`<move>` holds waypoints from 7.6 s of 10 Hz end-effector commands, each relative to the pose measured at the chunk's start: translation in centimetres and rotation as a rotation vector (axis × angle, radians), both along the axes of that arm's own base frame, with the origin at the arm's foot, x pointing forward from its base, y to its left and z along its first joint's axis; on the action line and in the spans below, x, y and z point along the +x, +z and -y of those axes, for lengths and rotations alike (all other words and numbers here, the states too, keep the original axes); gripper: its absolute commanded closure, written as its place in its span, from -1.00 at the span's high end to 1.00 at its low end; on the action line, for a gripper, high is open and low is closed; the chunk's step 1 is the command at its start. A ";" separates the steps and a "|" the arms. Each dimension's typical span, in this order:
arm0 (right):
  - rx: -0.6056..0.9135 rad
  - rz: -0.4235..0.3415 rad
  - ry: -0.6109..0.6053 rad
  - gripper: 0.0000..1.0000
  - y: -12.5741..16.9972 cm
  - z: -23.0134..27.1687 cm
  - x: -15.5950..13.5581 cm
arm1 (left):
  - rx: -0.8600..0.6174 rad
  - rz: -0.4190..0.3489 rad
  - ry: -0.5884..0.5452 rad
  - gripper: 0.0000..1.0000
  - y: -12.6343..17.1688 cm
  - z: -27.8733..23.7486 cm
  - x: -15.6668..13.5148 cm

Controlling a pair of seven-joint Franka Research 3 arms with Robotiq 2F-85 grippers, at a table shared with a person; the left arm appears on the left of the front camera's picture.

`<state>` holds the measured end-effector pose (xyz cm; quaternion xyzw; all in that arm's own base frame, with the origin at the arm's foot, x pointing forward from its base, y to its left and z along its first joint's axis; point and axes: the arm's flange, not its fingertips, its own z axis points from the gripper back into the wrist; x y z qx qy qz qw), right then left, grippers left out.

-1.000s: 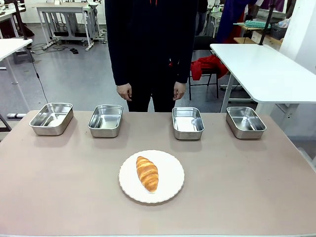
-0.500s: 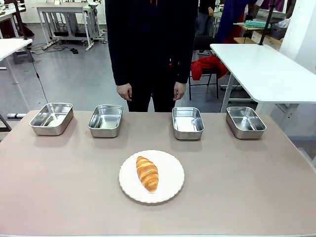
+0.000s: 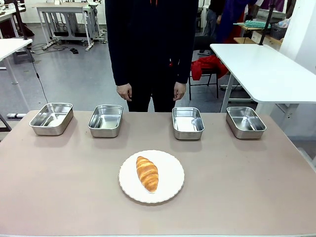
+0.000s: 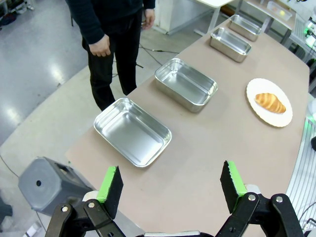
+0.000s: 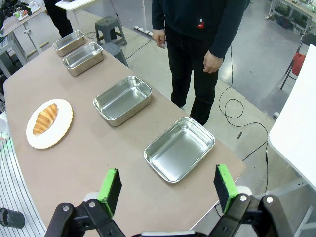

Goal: Place the bread in the container.
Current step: Place the Butter Roll into the Airtight Container indicated by the human.

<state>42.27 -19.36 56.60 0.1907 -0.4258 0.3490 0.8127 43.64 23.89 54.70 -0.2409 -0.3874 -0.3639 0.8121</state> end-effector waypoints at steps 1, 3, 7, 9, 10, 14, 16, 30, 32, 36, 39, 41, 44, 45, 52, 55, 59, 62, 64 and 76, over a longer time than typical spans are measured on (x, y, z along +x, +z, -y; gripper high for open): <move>0.001 0.002 0.000 0.96 0.1 0.0 0.0 | 0.001 0.005 -0.003 1.00 0.1 -0.1 -0.1; 0.001 0.002 0.000 0.96 0.1 0.0 0.0 | 0.001 0.005 -0.003 1.00 0.1 -0.1 -0.1; 0.001 0.002 0.000 0.96 0.1 0.0 0.0 | 0.001 0.005 -0.003 1.00 0.1 -0.1 -0.1; 0.001 0.002 0.000 0.96 0.1 0.0 0.0 | 0.001 0.005 -0.003 1.00 0.1 -0.1 -0.1; 0.001 0.002 0.000 0.96 0.1 0.0 0.0 | 0.001 0.005 -0.003 1.00 0.1 -0.1 -0.1; 0.001 0.002 0.000 0.96 0.1 0.0 0.0 | 0.001 0.005 -0.003 1.00 0.1 -0.1 -0.1; 0.001 0.002 0.000 0.96 0.1 0.0 0.0 | 0.001 0.005 -0.003 1.00 0.1 -0.1 -0.1; 0.001 0.002 0.000 0.96 0.1 0.0 0.0 | 0.001 0.005 -0.003 1.00 0.1 -0.1 -0.1; 0.001 0.002 0.000 0.96 0.1 0.0 0.0 | 0.001 0.005 -0.003 1.00 0.1 -0.1 -0.1; 0.001 0.002 0.000 0.96 0.1 0.0 0.0 | 0.001 0.005 -0.003 1.00 0.1 -0.1 -0.1; 0.001 0.002 0.000 0.96 0.1 0.0 0.0 | 0.001 0.005 -0.003 1.00 0.1 -0.1 -0.1; 0.001 0.002 0.000 0.96 0.1 0.0 0.0 | 0.001 0.005 -0.003 1.00 0.1 -0.1 -0.1; 0.001 0.002 0.000 0.96 0.1 0.0 0.0 | 0.001 0.005 -0.003 1.00 0.1 -0.1 -0.1; 0.001 0.002 0.000 0.96 0.1 0.0 0.0 | 0.001 0.005 -0.003 1.00 0.1 -0.1 -0.1; 0.001 0.002 0.000 0.96 0.1 0.0 0.0 | 0.001 0.005 -0.003 1.00 0.1 -0.1 -0.1; 0.001 0.002 0.000 0.96 0.1 0.0 0.0 | 0.001 0.005 -0.003 1.00 0.1 -0.1 -0.1; 0.001 0.002 0.000 0.96 0.1 0.0 0.0 | 0.001 0.005 -0.003 1.00 0.1 -0.1 -0.1; 0.001 0.002 0.000 0.96 0.1 0.0 0.0 | 0.001 0.005 -0.003 1.00 0.1 -0.1 -0.1; 0.001 0.002 0.000 0.96 0.1 0.0 0.0 | 0.001 0.005 -0.003 1.00 0.1 -0.1 -0.1; 0.001 0.002 0.000 0.96 0.1 0.0 0.0 | 0.001 0.005 -0.003 1.00 0.1 -0.1 -0.1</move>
